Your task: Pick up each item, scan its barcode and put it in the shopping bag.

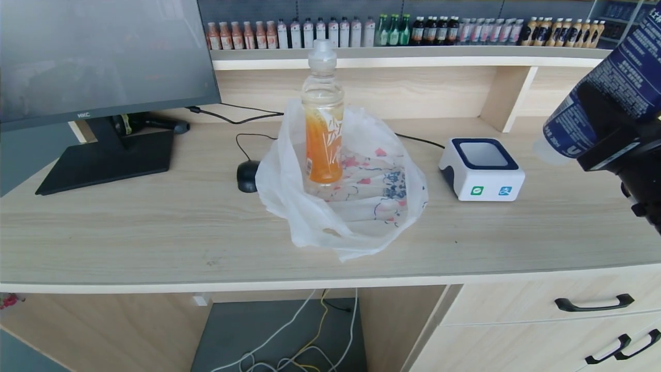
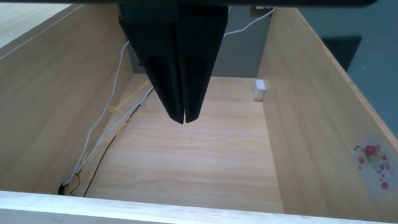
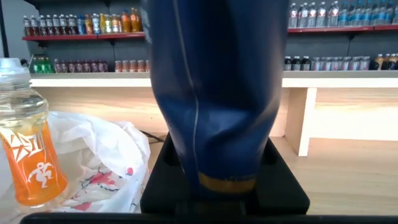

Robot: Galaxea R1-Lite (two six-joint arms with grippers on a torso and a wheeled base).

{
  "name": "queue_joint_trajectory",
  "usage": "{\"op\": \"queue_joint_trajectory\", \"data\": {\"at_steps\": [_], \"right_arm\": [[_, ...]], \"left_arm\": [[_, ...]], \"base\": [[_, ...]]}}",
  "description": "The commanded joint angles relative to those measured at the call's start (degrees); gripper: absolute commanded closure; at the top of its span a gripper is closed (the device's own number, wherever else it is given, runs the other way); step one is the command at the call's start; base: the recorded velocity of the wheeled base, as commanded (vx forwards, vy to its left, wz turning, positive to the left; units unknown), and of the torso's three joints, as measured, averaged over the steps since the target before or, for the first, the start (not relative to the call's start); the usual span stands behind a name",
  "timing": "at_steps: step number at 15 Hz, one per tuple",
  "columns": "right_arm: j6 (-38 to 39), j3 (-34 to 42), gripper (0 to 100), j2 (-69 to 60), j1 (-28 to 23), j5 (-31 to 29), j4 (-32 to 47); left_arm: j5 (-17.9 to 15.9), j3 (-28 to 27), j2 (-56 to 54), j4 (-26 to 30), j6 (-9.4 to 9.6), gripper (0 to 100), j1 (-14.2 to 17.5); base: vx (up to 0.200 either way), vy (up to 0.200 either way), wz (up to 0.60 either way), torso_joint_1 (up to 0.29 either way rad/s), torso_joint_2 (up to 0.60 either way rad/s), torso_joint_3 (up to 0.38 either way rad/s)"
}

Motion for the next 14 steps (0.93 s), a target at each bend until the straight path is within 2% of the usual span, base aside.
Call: {"op": "queue_joint_trajectory", "data": {"at_steps": [1,2,6,9,11,14], "right_arm": [[-0.03,0.12,100,0.76,0.0,0.09,-0.01],[-0.03,0.21,100,0.85,0.0,0.09,-0.01],[-0.12,0.56,100,1.11,0.0,0.09,-0.01],[-3.9,0.56,100,1.11,2.03,5.89,0.26],[-4.69,3.19,100,2.43,4.57,6.42,0.43],[-3.28,-1.46,100,5.59,4.75,6.42,2.01]], "left_arm": [[0.0,0.0,-0.02,0.0,-0.02,100,0.01],[0.0,0.0,-0.02,0.0,-0.02,100,0.01],[0.0,0.0,-0.02,0.0,0.33,100,0.01],[0.0,0.0,-0.02,0.0,0.33,100,0.01],[0.0,0.0,-0.02,0.0,0.33,100,0.01],[0.0,0.0,-0.02,0.0,0.33,100,0.01]], "base": [[0.0,0.2,0.0,0.007,0.0,-0.002],[0.0,0.2,0.0,0.002,0.0,-0.007],[0.0,0.0,0.0,0.0,0.0,0.0],[0.0,0.0,0.0,0.0,0.0,0.0],[0.0,0.0,0.0,0.0,0.0,0.0],[0.0,0.0,0.0,0.0,0.0,0.0]]}}
